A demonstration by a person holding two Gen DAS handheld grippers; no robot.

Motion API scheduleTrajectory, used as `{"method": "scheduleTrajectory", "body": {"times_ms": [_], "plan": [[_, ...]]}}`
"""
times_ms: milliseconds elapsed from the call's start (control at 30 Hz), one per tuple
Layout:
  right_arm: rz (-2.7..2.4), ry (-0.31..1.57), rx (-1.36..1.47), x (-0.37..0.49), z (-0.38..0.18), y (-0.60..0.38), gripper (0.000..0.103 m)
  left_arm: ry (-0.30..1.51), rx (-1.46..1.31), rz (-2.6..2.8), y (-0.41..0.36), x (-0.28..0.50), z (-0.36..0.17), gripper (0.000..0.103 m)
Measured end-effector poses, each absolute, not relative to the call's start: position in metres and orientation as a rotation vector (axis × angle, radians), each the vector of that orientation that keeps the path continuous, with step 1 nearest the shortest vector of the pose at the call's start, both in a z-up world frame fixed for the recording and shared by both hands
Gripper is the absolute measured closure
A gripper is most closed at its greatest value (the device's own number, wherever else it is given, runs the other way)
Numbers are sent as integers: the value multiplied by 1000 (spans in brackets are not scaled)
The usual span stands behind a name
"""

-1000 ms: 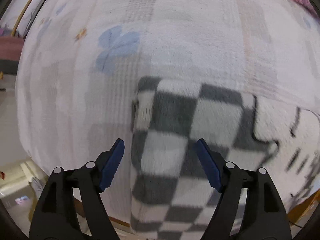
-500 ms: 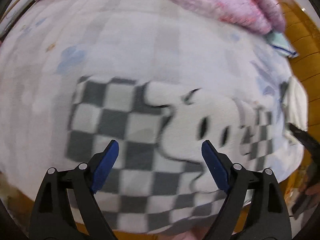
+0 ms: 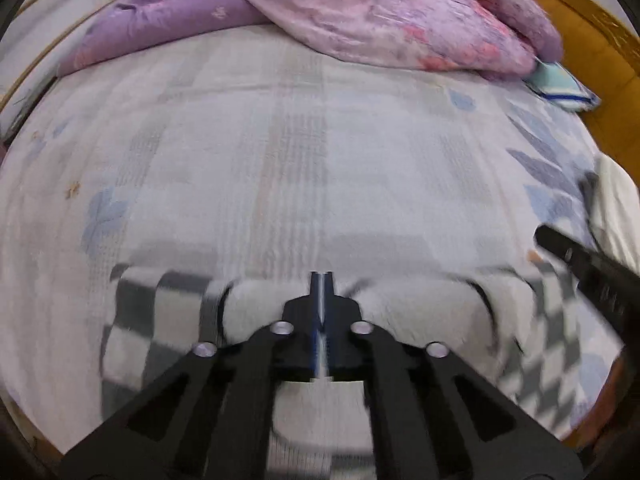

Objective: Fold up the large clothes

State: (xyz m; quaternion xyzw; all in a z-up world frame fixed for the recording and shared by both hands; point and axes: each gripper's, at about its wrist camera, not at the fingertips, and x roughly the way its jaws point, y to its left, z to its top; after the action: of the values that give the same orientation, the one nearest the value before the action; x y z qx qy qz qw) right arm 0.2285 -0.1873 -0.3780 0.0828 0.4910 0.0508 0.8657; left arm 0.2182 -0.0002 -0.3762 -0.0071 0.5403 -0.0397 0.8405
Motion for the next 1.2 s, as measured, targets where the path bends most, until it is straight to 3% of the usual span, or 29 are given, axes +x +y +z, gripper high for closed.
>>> {"method": "scheduleTrajectory", "body": {"times_ms": [133,200,400,600,700,767,800,933,1200], "plan": [[99,1048,164,232,-447,-174,102,1140,4,-34,-4,223,-441,103],[105,946,164,219,-474,-174,102,1027,49,-15,-10,212,-461,103],[126,920,194,220,-471,-177,102,987,-142,-96,16,214,-468,103],[97,921,142,220,-466,-198,103,971,17,-63,17,215,-461,100],[-133,879,31,217,-464,-252,103,976,-124,113,85,219,-459,101],[-122,901,282,218,-475,-326,103,970,-287,140,128,219,-464,101],[-124,883,276,219,-472,-335,103,957,-311,152,141,221,-466,101],[-262,890,-8,232,-483,-293,103,957,-137,214,125,238,-478,100],[-248,881,26,226,-487,-304,103,955,-185,191,131,238,-483,100]]}}
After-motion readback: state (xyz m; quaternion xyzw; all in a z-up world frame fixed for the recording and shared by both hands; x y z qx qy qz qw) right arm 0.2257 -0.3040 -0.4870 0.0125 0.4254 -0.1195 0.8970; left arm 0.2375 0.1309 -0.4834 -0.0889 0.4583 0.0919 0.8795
